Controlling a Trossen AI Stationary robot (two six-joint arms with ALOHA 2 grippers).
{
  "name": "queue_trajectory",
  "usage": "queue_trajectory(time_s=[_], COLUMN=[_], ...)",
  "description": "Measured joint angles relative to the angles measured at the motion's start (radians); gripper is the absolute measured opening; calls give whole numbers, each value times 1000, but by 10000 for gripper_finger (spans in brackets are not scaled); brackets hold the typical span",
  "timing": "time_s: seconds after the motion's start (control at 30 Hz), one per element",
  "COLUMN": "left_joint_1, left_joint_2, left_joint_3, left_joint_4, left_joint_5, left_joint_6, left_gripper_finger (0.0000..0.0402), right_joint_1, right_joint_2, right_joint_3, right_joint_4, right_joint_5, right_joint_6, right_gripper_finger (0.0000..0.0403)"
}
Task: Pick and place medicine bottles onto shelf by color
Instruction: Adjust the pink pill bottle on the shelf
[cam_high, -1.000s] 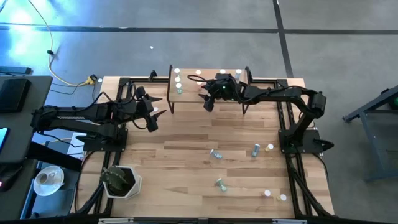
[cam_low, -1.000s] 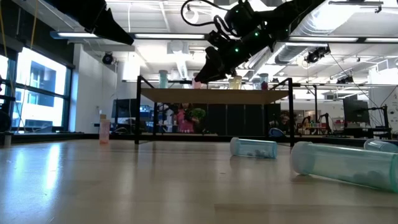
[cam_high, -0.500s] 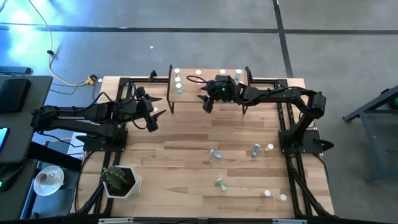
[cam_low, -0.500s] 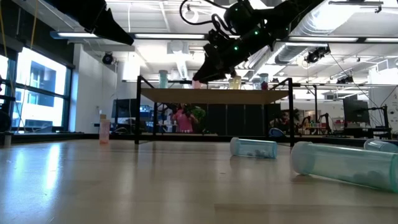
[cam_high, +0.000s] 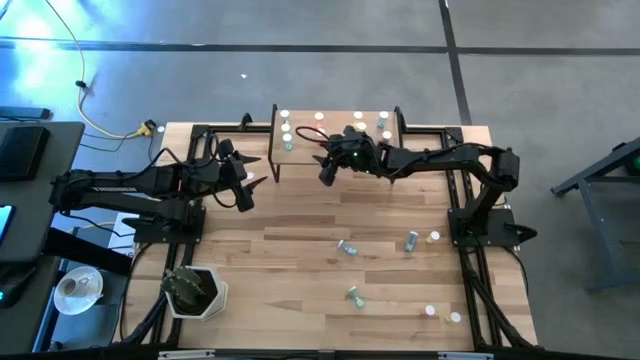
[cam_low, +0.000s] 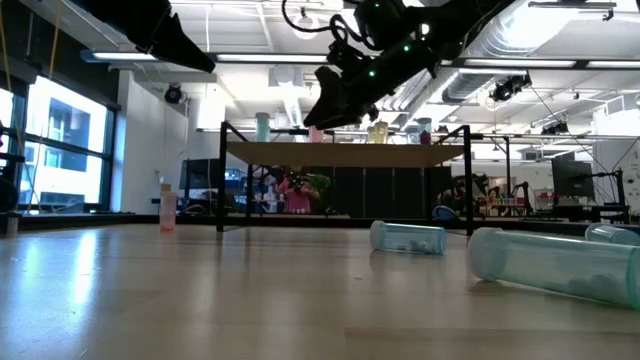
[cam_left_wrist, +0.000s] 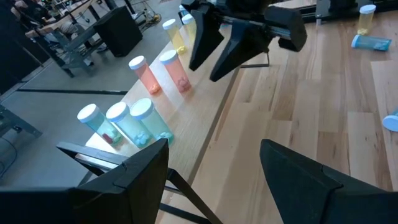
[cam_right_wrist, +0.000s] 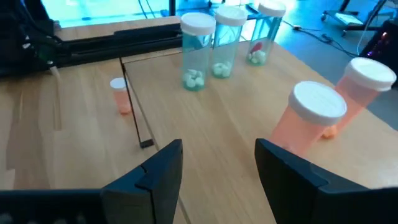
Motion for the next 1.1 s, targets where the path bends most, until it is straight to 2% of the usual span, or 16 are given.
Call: queue_trajectory(time_s=[1.1], left_joint_1=[0], left_joint_2=[0], left_joint_3=[0], left_joint_4=[-9], left_joint_5=[-8], left_joint_6=[16], left_gripper_finger=[241], right_joint_1=[-38], right_joint_2=[51], right_joint_3=[8], right_joint_4=[41], right_joint_5=[8], right_joint_6=[18], right_gripper_finger=[193])
